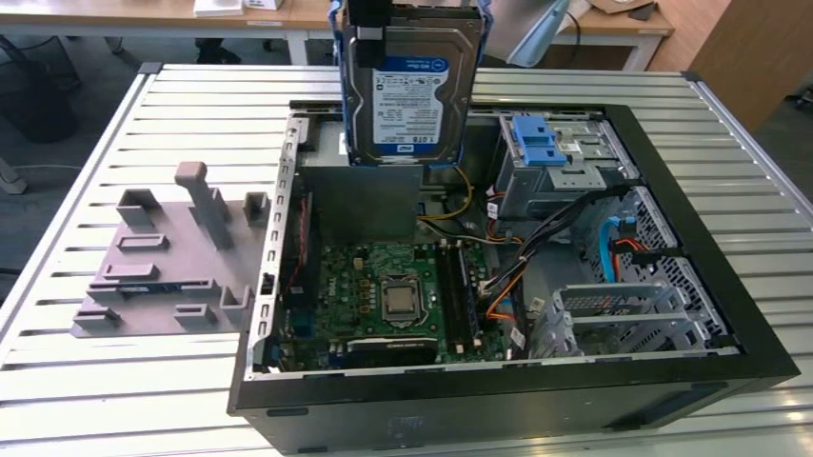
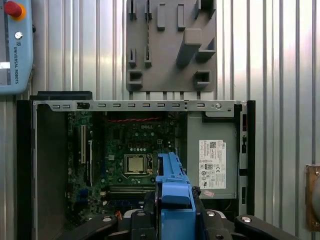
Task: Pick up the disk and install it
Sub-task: 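Pick up the disk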
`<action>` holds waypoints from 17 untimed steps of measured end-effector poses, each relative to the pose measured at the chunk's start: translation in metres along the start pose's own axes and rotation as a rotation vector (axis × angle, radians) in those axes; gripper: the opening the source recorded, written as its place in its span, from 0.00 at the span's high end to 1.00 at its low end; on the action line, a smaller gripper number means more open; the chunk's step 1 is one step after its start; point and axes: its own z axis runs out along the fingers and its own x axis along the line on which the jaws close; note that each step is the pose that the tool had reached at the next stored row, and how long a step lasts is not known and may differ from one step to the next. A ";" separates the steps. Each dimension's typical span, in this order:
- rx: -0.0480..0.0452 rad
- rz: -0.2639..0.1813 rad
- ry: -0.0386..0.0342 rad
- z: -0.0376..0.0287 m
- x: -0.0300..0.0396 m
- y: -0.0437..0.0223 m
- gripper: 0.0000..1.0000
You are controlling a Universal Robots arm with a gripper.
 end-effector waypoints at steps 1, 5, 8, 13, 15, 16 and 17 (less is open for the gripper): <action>0.0001 0.000 -0.0001 0.0001 0.0000 -0.0015 0.64; 0.0001 0.000 0.0000 0.0001 -0.0001 -0.0068 0.64; 0.0001 0.000 -0.0001 0.0002 -0.0002 -0.0104 0.64; 0.0001 0.000 -0.0001 0.0003 -0.0001 -0.0156 0.64; 0.0000 0.003 -0.0001 0.0004 0.0004 -0.0165 0.64; 0.0000 0.005 0.0000 0.0005 0.0009 -0.0168 0.64; 0.0001 0.008 -0.0001 0.0005 0.0014 -0.0169 0.64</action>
